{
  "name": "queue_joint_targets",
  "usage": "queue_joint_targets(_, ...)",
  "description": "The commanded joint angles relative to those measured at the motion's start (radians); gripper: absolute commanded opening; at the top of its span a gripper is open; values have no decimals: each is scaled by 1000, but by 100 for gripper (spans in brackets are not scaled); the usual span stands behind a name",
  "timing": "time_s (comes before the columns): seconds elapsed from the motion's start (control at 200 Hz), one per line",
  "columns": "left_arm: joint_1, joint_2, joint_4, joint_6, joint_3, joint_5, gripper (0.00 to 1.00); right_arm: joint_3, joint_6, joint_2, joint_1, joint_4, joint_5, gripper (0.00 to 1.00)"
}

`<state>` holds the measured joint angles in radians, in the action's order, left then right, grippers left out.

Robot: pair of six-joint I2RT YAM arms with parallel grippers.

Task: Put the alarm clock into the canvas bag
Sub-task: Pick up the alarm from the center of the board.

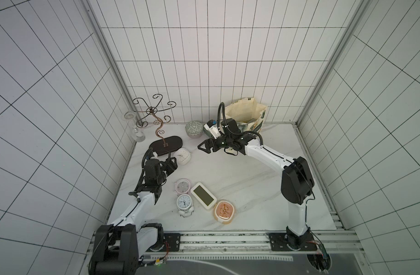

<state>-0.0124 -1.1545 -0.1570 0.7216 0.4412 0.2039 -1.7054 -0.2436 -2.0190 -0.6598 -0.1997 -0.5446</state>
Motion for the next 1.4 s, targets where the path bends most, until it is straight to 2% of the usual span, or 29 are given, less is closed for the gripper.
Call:
queue_joint_targets(0.0,-3,-105,-79,8,50,106,68,30,-121,-79,-3,75,-92,81)
queue_joint_targets(0.13,-4,-240,-168,17,74,161,64,-21,-197,-176,-3,105,-107,78)
queue_joint_targets(0.25,-9,-314,-199,23,97,148,64,-89,-257,-268,-2,116,-124,77)
queue_joint_targets(0.455,-23,-425,-242,16,139,159,60,-187,-351,-390,-1,162,-170,81)
queue_joint_targets(0.645,-49,-471,-288,20,155,149,57,-237,-482,-462,0,260,-206,81)
queue_joint_targets(0.945,-70,-549,-324,4,202,101,58,-237,-770,-547,0,485,-233,69)
queue_joint_targets(1.174,-84,-630,-402,19,236,139,55,-239,-880,-589,-4,572,-247,66)
queue_joint_targets(1.399,-86,-695,-423,15,272,165,55,-341,-970,-669,-21,609,-262,66)
